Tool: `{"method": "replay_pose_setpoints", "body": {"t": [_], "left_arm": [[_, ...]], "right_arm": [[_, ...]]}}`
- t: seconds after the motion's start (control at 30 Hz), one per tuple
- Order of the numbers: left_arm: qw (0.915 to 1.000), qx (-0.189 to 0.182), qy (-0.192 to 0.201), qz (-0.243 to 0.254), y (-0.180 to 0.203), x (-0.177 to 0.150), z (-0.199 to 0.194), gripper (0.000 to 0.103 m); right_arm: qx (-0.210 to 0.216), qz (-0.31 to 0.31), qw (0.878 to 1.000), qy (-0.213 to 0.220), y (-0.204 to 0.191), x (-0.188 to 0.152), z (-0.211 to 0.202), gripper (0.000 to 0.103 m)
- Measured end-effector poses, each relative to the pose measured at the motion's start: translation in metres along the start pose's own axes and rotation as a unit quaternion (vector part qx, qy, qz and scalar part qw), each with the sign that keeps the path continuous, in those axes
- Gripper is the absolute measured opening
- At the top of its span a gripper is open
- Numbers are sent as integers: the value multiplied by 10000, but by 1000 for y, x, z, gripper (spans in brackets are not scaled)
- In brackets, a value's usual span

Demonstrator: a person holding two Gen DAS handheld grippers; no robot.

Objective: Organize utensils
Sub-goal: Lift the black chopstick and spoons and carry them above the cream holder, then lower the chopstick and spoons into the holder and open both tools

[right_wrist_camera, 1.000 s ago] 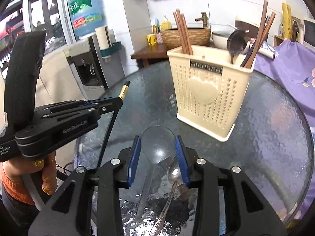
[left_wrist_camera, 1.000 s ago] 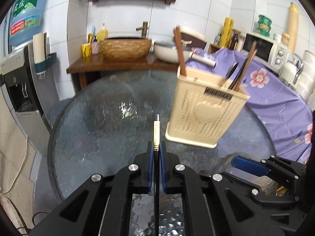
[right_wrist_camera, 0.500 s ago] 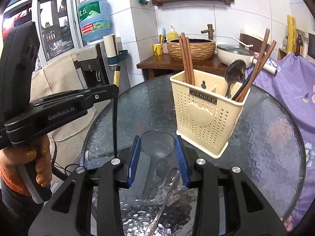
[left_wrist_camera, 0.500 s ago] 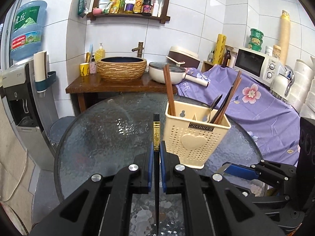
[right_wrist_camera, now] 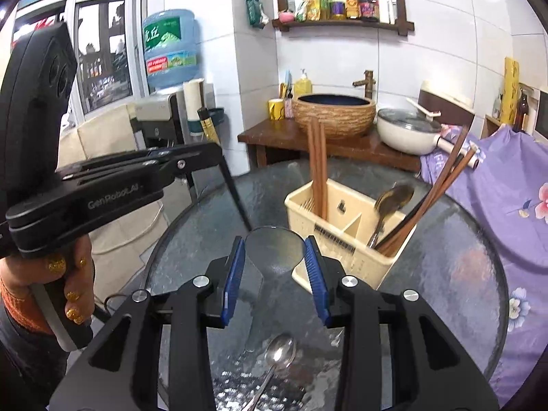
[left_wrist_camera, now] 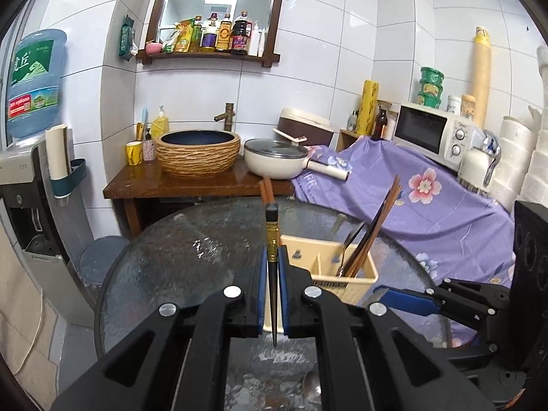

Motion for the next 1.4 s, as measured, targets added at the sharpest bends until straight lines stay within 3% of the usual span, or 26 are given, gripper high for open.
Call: {"method": "replay_pose_setpoints", "body": {"t": [0.23, 0.47, 0.63, 0.83, 1.0, 1.4], "left_arm": [[9997, -208, 11, -114, 16, 47, -1, 7], [9981, -453, 384, -183, 45, 108, -20, 7], [9965, -318, 768, -33, 64, 136, -15, 7], [9979, -159, 625, -32, 57, 110, 38, 7], [9994, -61, 112, -308, 32, 72, 83, 6], [9987, 103, -409, -287, 10, 20, 115, 6]], "right_arm": [[-166, 58, 9997, 177, 34, 40, -5, 36], [-336, 250, 9980, 467, 70, 88, -19, 36], [-756, 234, 9950, 614, 99, 116, -20, 36], [-1177, 122, 9917, 498, 116, 92, 13, 36], [-1156, 148, 9930, 195, 112, 53, 43, 36], [-1411, -685, 9876, -19, 79, 9, 72, 37]]}}
Point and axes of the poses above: each gripper's, at about its wrist camera, not at the fingertips, and z roughly the way its jaws point, y to its right, x to its top, the point moved 7 cm from there along z, roughly the way its jaws point, and after that the axes turned 15 degrees about -z, right-handed, at the moved point
